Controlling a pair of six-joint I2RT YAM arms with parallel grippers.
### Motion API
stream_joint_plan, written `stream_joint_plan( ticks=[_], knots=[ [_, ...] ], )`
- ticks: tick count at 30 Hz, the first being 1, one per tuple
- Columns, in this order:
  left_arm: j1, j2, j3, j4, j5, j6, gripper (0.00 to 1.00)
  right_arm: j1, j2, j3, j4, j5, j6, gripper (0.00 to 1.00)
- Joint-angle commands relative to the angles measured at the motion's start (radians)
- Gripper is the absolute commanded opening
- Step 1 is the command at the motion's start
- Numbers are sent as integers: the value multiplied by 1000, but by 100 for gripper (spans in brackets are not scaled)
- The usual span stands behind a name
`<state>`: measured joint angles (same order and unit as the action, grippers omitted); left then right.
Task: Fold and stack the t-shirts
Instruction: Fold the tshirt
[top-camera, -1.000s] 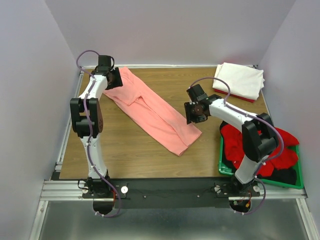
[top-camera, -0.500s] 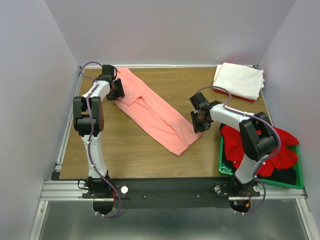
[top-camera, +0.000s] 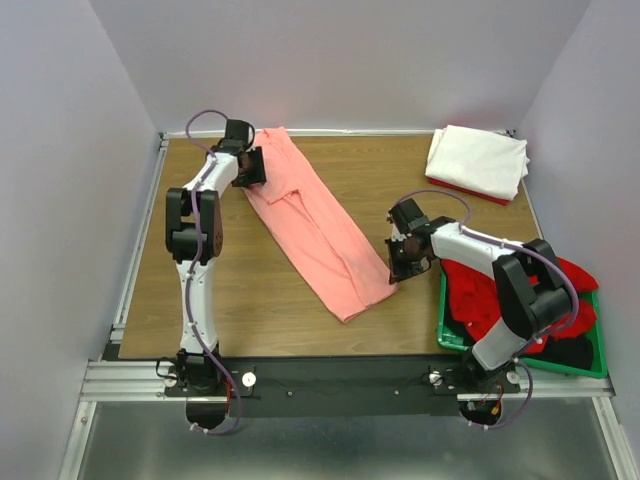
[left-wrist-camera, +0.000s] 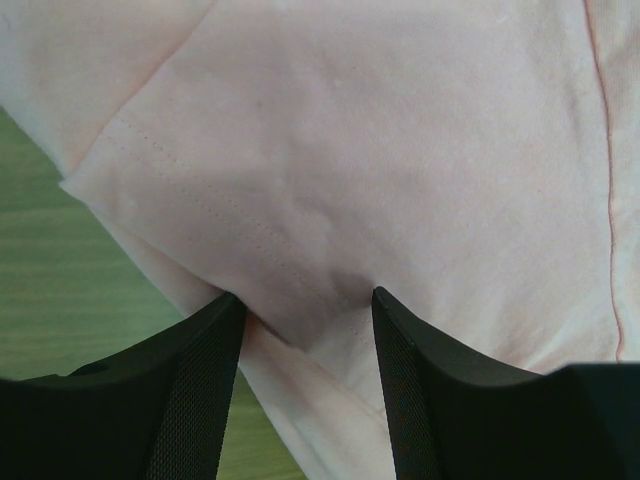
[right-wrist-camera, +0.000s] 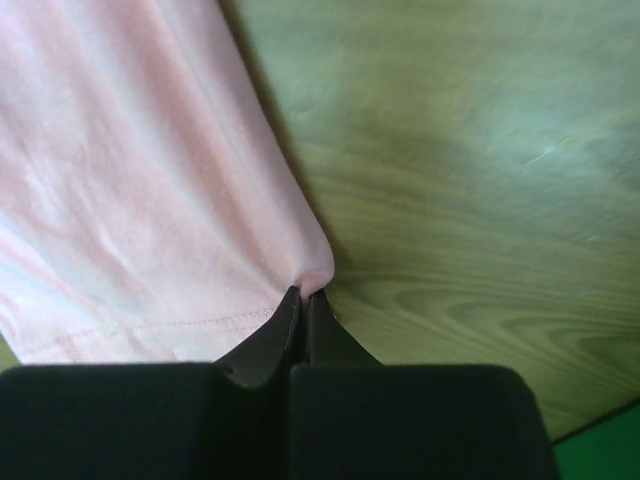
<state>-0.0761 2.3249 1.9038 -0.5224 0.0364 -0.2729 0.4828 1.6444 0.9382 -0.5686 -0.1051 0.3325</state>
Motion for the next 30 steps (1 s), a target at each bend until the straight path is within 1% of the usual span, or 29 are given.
stream_joint_plan(
  ticks=[1, 4, 8, 14, 17, 20, 21, 22, 23, 24, 26, 27, 28, 30],
  knots=[
    [-65, 105, 99, -76, 16, 37, 62, 5, -30, -68, -59, -151, 23, 3],
    [-91, 132, 165, -85, 31, 55, 62, 20, -43, -78, -59, -186, 36, 3],
    [-123, 143, 189, -67, 69, 49, 62, 53, -52, -76, -60, -223, 65, 3],
    [-151, 191, 297, -76, 118, 49, 61, 91, -46, -50, -59, -246, 102, 3],
    [-154, 205, 337, -90, 117, 51, 62, 100, -38, -41, -60, -248, 112, 3],
    [-154, 177, 333, -91, 68, 54, 61, 105, -41, -33, -65, -239, 125, 3],
    [-154, 144, 324, -96, 47, 57, 62, 105, -41, -30, -68, -234, 129, 3],
    [-154, 125, 299, -102, 25, 58, 62, 105, -44, -29, -73, -228, 138, 3],
    [-154, 67, 252, -108, -15, 54, 63, 105, -49, -26, -82, -213, 145, 3],
    [-154, 30, 251, -110, -29, 44, 63, 105, -49, -24, -86, -203, 145, 3],
    [-156, -60, 117, -102, -79, 28, 63, 105, -49, -21, -96, -185, 148, 3],
    [-157, -169, 56, -81, -98, 18, 63, 105, -41, -18, -102, -180, 148, 3],
    [-165, -227, -82, -67, -99, -3, 63, 105, -37, -16, -105, -177, 148, 3],
    [-177, -344, -229, -31, -70, -32, 63, 105, -25, -9, -109, -165, 148, 3]
  ],
)
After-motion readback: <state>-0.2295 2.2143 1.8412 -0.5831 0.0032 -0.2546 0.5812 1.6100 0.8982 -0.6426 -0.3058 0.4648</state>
